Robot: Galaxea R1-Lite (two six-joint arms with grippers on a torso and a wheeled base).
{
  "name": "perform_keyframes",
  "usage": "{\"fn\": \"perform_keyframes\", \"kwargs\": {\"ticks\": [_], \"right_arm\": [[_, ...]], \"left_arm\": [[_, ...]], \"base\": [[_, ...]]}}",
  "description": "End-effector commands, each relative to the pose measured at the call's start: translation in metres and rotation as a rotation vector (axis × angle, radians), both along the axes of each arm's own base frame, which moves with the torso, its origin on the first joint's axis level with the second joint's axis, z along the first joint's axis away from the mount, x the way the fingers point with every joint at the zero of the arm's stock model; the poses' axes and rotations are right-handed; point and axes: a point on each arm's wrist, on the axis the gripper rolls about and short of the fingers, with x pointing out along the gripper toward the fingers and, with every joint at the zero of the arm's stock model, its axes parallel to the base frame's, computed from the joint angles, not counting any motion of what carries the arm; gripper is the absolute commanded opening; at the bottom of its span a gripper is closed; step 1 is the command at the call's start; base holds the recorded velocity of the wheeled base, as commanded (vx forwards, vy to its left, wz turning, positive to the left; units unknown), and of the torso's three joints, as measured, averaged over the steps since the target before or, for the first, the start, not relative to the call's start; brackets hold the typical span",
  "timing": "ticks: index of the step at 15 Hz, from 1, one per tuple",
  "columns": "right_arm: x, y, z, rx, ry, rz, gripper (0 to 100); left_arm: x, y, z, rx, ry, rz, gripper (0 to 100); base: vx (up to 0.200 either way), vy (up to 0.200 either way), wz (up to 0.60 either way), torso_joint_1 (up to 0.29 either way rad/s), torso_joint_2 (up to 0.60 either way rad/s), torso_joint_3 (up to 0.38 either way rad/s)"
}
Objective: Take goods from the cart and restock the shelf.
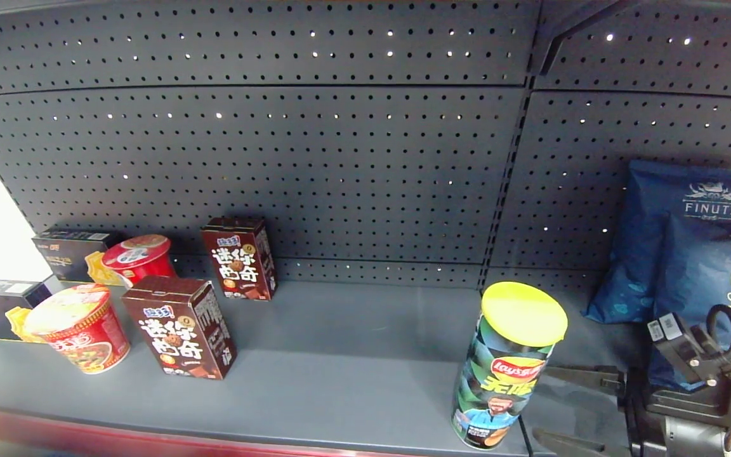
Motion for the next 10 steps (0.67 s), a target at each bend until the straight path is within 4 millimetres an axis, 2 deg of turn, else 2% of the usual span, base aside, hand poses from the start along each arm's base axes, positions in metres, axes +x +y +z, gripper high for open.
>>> {"fn": "perform_keyframes", "kwargs": {"ticks": [1, 2, 4, 5, 7, 8, 9, 10], "right_arm": [[-0.022, -0.011, 0.018, 0.023, -0.057, -0.025, 100], [-0.030, -0.014, 0.023, 0.024, -0.061, -0.025, 100], [-0.069, -0.026, 0.032, 0.021, -0.062, -0.030, 100], [-0.080, -0.031, 0.034, 0.020, -0.072, -0.050, 100], [-0.108, -0.044, 0.038, -0.007, -0.098, -0.210, 100], [-0.109, -0.045, 0.038, -0.011, -0.098, -0.226, 100], [-0.123, -0.053, 0.042, -0.056, -0.101, -0.396, 100], [-0.129, -0.057, 0.048, -0.071, -0.120, -0.486, 100]], "left_arm": [[0.001, 0.000, -0.002, 0.002, 0.009, 0.000, 0], [0.001, 0.000, -0.003, 0.003, 0.010, 0.000, 0], [0.000, 0.000, -0.003, 0.001, 0.003, -0.002, 0], [0.000, 0.000, -0.003, 0.001, 0.003, -0.003, 0], [0.000, 0.000, -0.003, 0.000, 0.003, -0.005, 0], [0.000, 0.000, -0.003, 0.000, 0.003, -0.006, 0], [-0.001, 0.001, 0.002, -0.003, -0.019, -0.017, 0], [-0.004, 0.002, 0.009, -0.006, -0.049, -0.021, 0]], "base": [[0.000, 0.000, 0.00, 0.000, 0.00, 0.000], [0.000, 0.000, 0.00, 0.000, 0.00, 0.000], [0.000, 0.000, 0.00, 0.000, 0.00, 0.000], [0.000, 0.000, 0.00, 0.000, 0.00, 0.000], [0.000, 0.000, 0.00, 0.000, 0.00, 0.000], [0.000, 0.000, 0.00, 0.000, 0.00, 0.000], [0.000, 0.000, 0.00, 0.000, 0.00, 0.000], [0.000, 0.000, 0.00, 0.000, 0.00, 0.000]]}}
